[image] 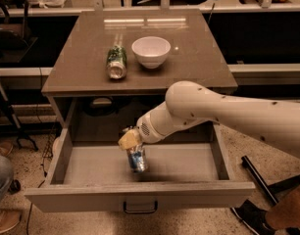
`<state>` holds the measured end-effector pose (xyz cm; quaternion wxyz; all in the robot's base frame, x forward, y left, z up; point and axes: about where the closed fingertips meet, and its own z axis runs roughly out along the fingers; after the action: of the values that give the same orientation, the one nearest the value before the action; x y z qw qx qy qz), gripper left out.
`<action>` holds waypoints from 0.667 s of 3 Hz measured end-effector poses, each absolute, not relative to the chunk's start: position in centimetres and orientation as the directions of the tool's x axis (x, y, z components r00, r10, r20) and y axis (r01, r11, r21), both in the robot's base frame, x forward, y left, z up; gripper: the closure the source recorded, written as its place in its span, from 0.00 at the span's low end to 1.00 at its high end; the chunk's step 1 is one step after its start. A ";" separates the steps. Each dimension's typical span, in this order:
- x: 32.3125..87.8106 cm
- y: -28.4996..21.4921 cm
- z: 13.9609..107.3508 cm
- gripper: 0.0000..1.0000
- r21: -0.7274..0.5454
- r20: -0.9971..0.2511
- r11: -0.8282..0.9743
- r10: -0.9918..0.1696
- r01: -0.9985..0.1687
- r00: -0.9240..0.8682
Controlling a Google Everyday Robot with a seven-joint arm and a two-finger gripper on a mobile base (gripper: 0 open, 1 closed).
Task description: Place redbull can into top drawer
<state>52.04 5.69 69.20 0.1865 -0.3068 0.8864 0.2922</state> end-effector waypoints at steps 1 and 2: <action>52.9 5.6 64.8 0.74 0.413 -0.379 0.681 -0.475 -0.605 -0.794; 53.7 5.3 63.3 0.51 0.406 -0.332 0.704 -0.481 -0.583 -0.812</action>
Offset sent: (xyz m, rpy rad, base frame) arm 0.0271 -0.0097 -0.0750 -0.1808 0.1903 -0.0338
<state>53.67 5.30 63.35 0.1011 -0.2898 0.9175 0.2531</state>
